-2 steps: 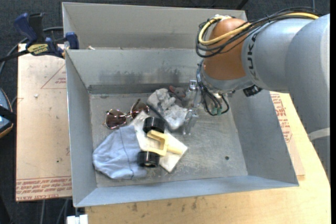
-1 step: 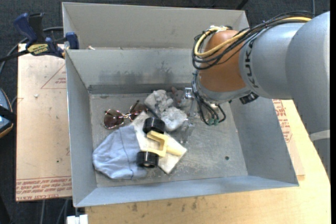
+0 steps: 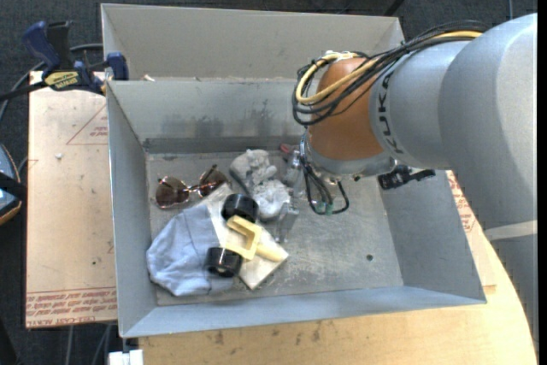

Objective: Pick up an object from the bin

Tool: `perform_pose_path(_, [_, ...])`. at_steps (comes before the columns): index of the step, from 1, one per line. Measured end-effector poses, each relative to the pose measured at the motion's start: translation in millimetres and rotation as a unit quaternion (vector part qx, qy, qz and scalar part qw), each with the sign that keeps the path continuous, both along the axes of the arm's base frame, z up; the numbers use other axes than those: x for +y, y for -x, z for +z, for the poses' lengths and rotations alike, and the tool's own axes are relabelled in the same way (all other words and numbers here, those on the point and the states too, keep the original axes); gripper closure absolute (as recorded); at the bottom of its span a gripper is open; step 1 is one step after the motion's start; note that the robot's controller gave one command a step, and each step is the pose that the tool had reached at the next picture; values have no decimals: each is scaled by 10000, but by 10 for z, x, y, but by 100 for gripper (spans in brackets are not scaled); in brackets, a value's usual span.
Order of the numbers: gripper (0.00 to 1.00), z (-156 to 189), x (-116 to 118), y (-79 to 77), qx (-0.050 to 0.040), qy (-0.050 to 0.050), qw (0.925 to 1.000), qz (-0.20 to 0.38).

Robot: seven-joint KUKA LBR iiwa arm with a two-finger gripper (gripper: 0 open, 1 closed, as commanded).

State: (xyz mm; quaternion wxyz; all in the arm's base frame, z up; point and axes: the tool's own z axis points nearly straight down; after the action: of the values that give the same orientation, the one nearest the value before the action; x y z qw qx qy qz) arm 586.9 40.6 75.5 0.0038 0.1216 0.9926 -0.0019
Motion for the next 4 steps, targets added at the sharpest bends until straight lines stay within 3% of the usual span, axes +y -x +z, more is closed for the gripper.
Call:
perform_pose_path(1, [100, 3, 595, -130, -11, -21, 9955, 945])
perform_pose_path(2, [100, 3, 596, -129, -11, -20, 9955, 948])
perform_pose_path(3, [100, 394, 577, -13, 56, -19, 9959, 904])
perform_pose_path(4, [100, 1003, 512, 76, 50, -20, 9941, 1080])
